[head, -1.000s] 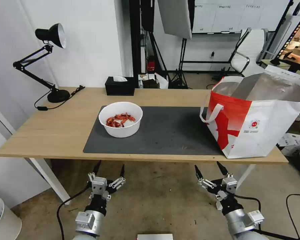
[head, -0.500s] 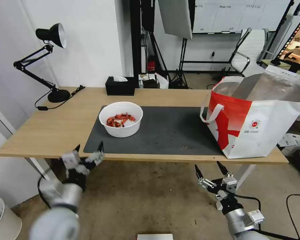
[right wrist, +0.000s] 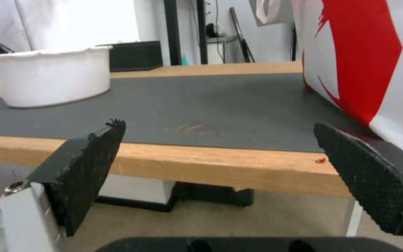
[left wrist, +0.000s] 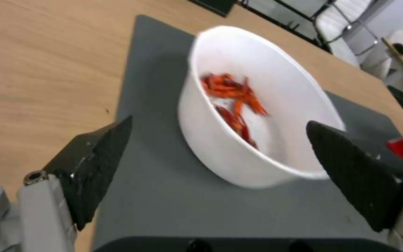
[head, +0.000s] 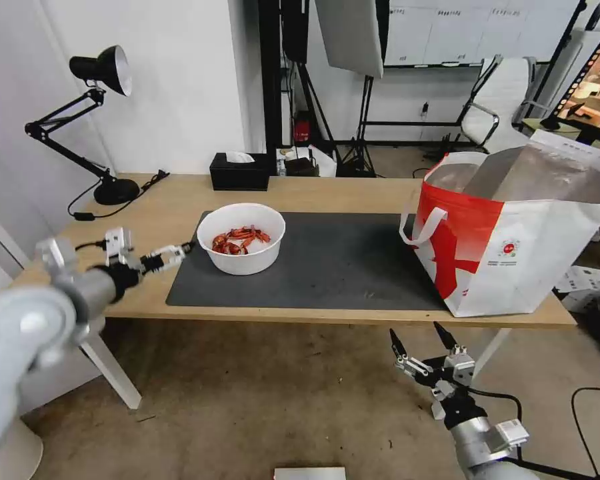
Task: Pick up the trash from the table and place it into the takeout bag.
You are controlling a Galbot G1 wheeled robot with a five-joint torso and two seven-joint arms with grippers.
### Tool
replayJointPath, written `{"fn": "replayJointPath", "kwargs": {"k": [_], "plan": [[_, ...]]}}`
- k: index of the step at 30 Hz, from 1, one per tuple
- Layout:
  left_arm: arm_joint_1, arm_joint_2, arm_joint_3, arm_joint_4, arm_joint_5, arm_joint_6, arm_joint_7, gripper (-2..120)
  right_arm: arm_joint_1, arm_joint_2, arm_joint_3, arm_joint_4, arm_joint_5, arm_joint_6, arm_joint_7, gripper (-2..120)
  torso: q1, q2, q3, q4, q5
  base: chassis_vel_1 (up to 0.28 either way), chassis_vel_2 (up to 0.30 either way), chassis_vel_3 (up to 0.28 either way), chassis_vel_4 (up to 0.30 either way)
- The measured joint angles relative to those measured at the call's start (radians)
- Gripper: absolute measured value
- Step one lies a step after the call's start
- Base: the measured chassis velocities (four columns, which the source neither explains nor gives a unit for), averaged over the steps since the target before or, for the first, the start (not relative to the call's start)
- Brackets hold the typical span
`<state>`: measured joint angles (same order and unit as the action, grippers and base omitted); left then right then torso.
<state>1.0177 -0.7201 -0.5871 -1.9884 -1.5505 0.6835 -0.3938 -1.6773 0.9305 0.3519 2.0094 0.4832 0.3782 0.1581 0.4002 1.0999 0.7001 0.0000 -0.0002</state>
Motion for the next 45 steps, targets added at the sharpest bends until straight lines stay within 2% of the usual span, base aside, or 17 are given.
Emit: {"fn": "replayJointPath", "kwargs": {"k": [2,3,8,13,18,20,27,30,32,34,37,38,39,41,45], "plan": [[-0.129,0.011,0.1,0.13,-0.017,0.015,0.001,100,0.0,0.0,0.0,0.0,0.0,0.0,0.0,100,0.0,0.0,0.0,-0.0001,-0.0002,0.0,0.0,0.0,0.0],[-0.17,0.011,0.137,0.169,-0.017,0.018,0.006,100,0.0,0.0,0.0,0.0,0.0,0.0,0.0,100,0.0,0.0,0.0,0.0,0.0,0.0,0.0,0.0,0.0],[-0.257,-0.01,0.207,0.236,-0.019,0.021,0.014,100,0.0,0.0,0.0,0.0,0.0,0.0,-0.001,100,0.0,0.0,0.0,0.0,0.0002,0.0,0.0,0.0,0.0],[-0.369,-0.05,0.326,0.319,-0.016,0.021,0.016,100,0.0,0.0,0.0,0.0,0.0,0.0,0.0,100,0.0,0.0,0.0,0.0,0.0003,0.0,0.0,0.0,0.0],[-0.441,-0.08,0.403,0.375,-0.009,0.021,0.004,100,0.0,0.0,0.0,0.0,0.0,0.0,-0.001,100,0.0,0.0,0.0,0.0,0.0002,0.0,0.0,0.0,0.0],[-0.5,-0.105,0.459,0.427,0.011,0.021,-0.005,100,0.0,0.0,0.0,0.0,0.0,0.0,-0.001,100,0.0,0.0,0.0,-0.0002,0.0003,0.0,0.0,0.0,0.0],[-0.591,-0.143,0.54,0.522,0.029,0.032,-0.044,100,0.0,0.0,0.0,0.0,0.0,0.0,-0.001,100,0.0,0.0,0.0,-0.0001,0.0004,0.0,0.0,0.0,0.0],[-0.605,-0.153,0.558,0.545,0.035,0.039,-0.064,96,0.0,0.0,0.0,0.0,0.0,0.0,-0.001,100,0.0,0.0,0.0,-0.0002,0.0002,0.0,0.0,0.0,0.0],[-0.612,-0.156,0.572,0.557,0.039,0.05,-0.08,85,0.0,0.0,0.0,0.0,0.0,0.0,0.0,100,0.0,0.0,0.0,0.0,0.0002,0.0,0.0,0.0,0.0],[-0.615,-0.155,0.578,0.559,0.04,0.051,-0.082,81,0.0,0.0,0.0,0.0,0.0,0.0,0.0,100,0.0,0.0,0.0,0.0,0.0002,0.0,0.0,0.0,0.0],[-0.623,-0.151,0.593,0.562,0.042,0.053,-0.085,68,0.0,0.0,0.0,0.0,0.0,0.0,0.0,100,0.0,0.0,0.0,0.0,0.0003,0.0,0.0,0.0,0.0],[-0.623,-0.151,0.593,0.562,0.042,0.053,-0.085,68,0.0,0.0,0.0,0.0,0.0,0.0,0.0,100,0.0,0.0,0.0,0.0,0.0003,0.0,0.0,0.0,0.0],[-0.626,-0.151,0.596,0.562,0.042,0.052,-0.087,61,0.0,0.0,0.0,0.0,0.0,0.0,-0.001,100,0.0,0.0,0.0,0.0,0.0003,0.0,0.0,0.0,0.0],[-0.626,-0.151,0.596,0.562,0.043,0.049,-0.089,59,0.0,0.0,0.0,0.0,0.0,0.0,-0.001,100,0.0,0.0,0.0,0.0,0.0002,0.0,0.0,0.0,0.0],[-0.619,-0.161,0.587,0.558,0.037,0.034,-0.1,36,0.0,0.0,0.0,0.0,0.0,0.0,0.0,100,0.0,0.0,0.0,-0.0001,0.0004,0.0,0.0,0.0,0.0]]}}
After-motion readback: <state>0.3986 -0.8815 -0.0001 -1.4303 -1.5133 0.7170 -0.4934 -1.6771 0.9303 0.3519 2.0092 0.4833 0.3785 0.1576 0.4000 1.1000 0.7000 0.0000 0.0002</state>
